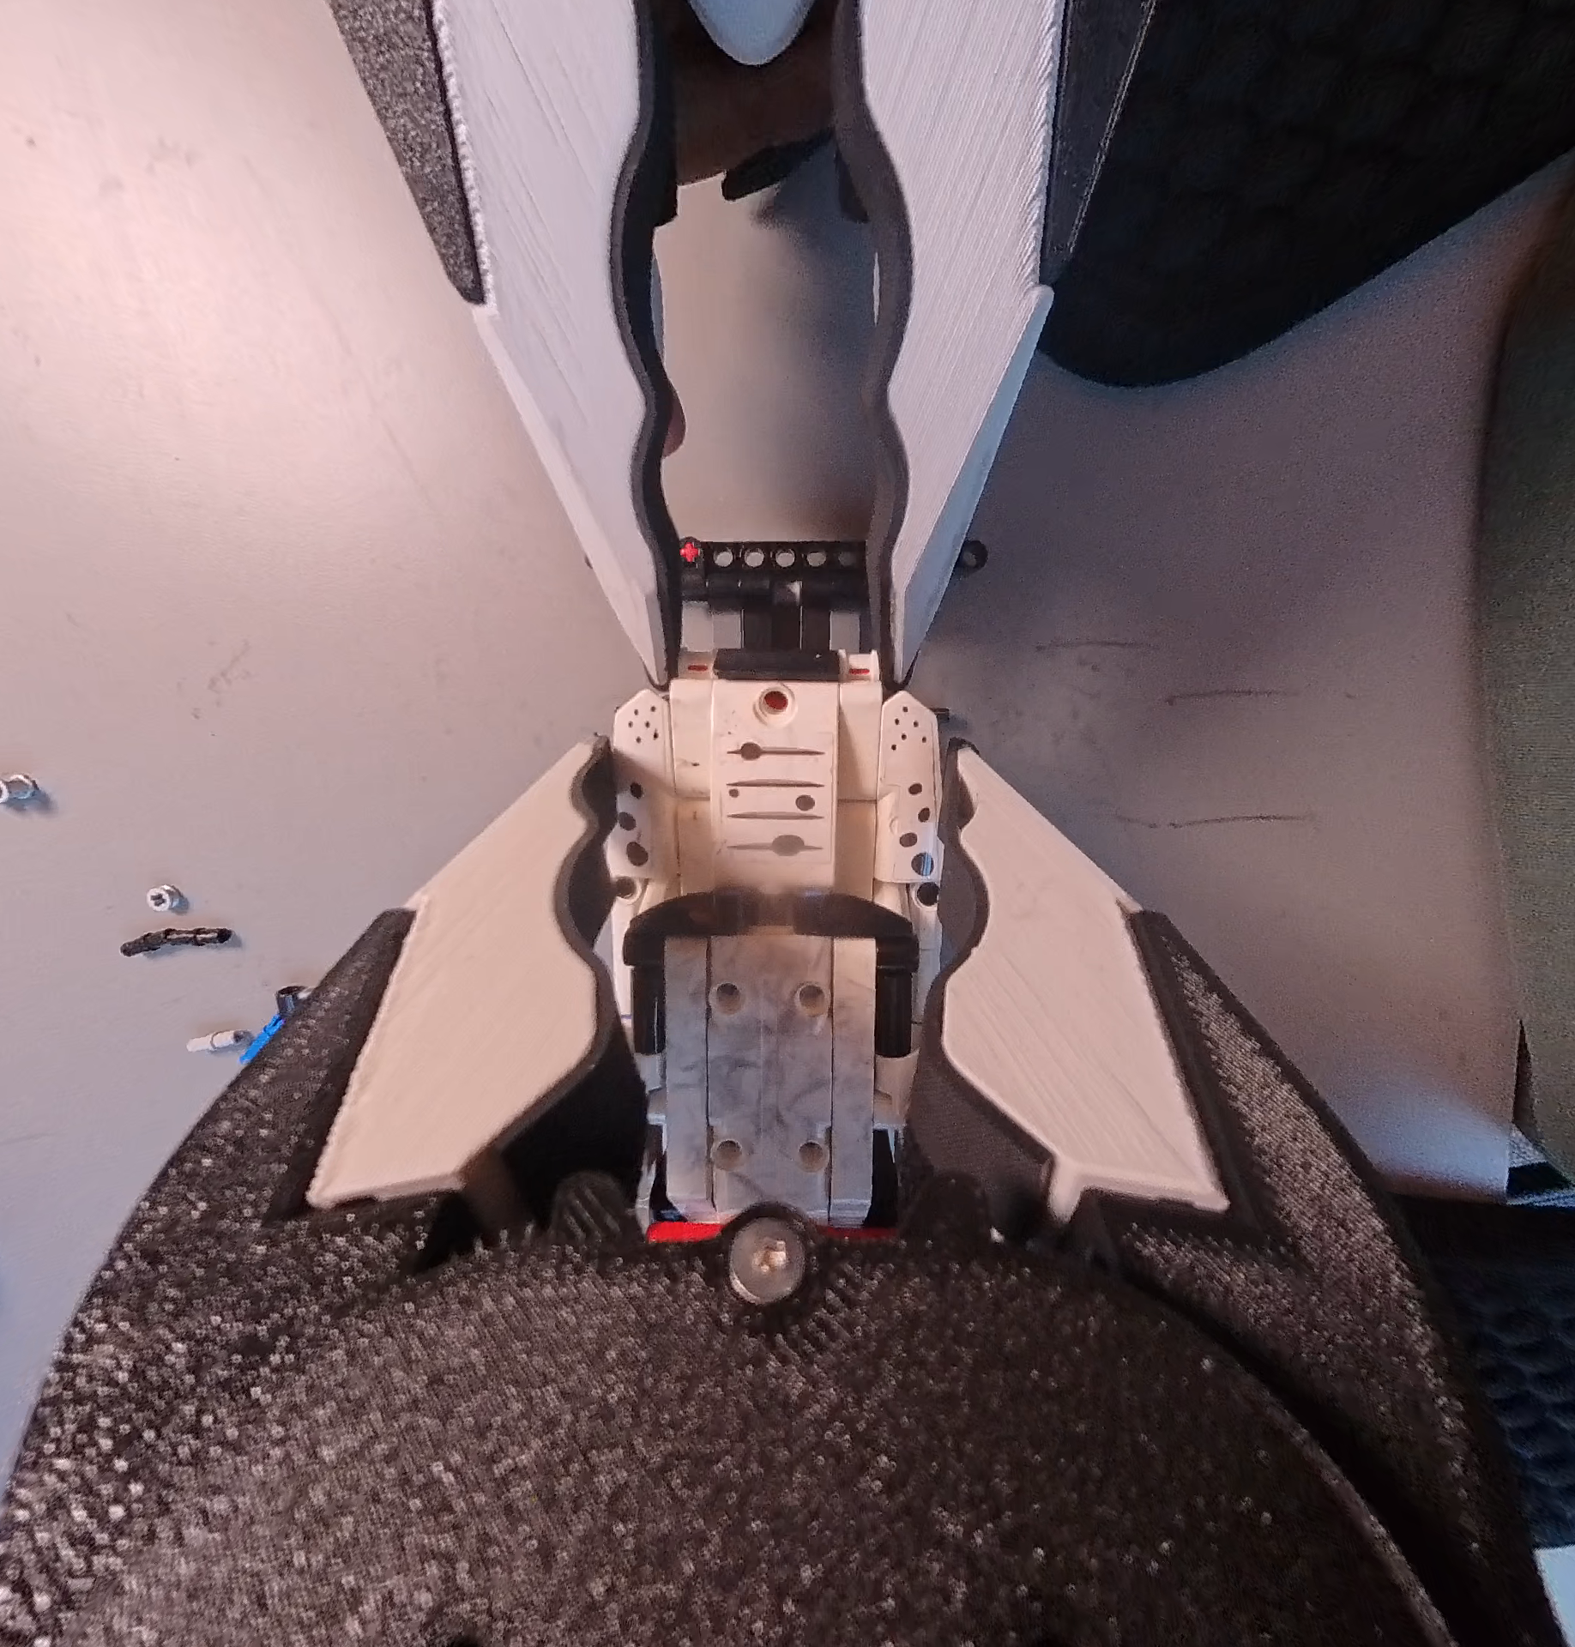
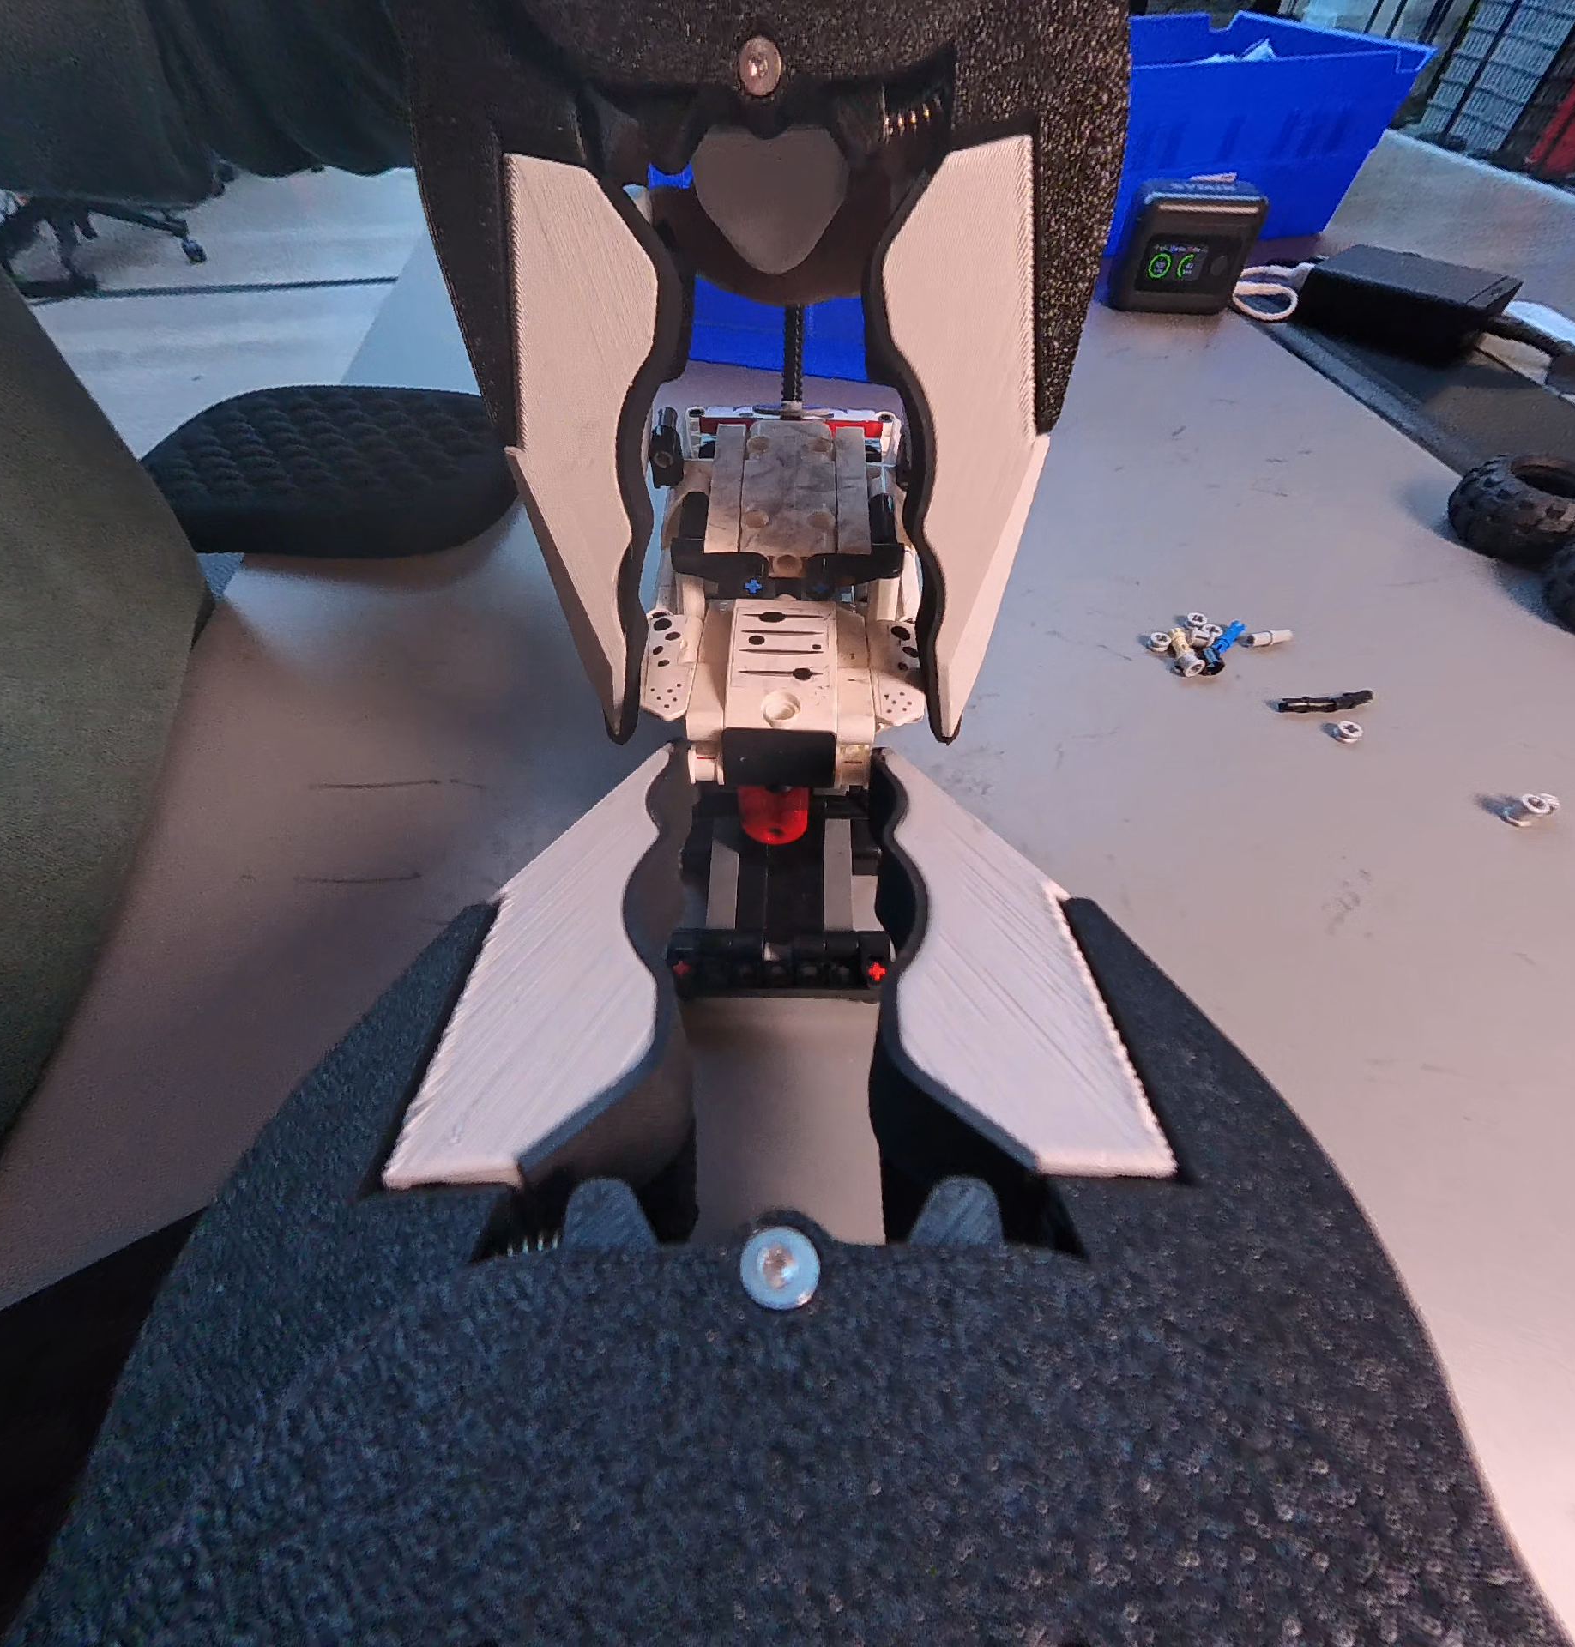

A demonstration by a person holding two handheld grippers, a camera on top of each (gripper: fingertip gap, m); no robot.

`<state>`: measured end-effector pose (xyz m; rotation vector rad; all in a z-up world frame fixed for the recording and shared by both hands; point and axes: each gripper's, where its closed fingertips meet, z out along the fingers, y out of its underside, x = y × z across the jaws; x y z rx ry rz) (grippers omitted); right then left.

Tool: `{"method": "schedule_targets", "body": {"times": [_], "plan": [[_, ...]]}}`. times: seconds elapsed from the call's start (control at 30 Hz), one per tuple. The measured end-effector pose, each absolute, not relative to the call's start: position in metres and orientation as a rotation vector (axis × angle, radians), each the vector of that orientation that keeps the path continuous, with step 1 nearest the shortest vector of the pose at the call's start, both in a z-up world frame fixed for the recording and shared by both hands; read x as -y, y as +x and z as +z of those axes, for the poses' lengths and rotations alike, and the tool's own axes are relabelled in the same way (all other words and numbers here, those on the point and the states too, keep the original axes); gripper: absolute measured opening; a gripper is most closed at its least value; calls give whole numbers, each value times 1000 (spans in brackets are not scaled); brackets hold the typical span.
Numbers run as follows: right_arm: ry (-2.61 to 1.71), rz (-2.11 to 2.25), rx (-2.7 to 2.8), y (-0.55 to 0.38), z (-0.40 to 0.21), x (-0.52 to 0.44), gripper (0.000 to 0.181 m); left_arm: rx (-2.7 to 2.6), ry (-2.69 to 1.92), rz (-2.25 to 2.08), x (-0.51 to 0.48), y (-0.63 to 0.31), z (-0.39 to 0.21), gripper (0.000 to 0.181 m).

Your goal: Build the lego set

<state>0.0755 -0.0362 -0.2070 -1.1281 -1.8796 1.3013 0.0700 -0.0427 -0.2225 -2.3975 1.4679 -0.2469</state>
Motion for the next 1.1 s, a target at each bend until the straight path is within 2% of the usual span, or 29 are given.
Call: {"method": "schedule_targets", "body": {"times": [0.87, 0.9, 0.93, 1.0, 1.1], "plan": [[-1116, 1309, 1891, 99, -207, 36, 37, -1469, -2321, -344, 42, 90, -222, 71], [-1122, 1309, 1893, 100, -207, 35, 28, -1493, -2323, -346, 45, 88, -223, 70], [-1114, 1250, 1819, 103, -204, 17, 0, -1480, -2352, -305, 44, 80, -224, 71], [-1171, 1317, 1770, 118, -197, 6, 0, -1389, -2381, -286, 38, 61, -223, 71], [-1112, 1159, 1777, 112, -205, 21, 2, -1427, -2381, -249, 35, 61, -223, 71]]}}
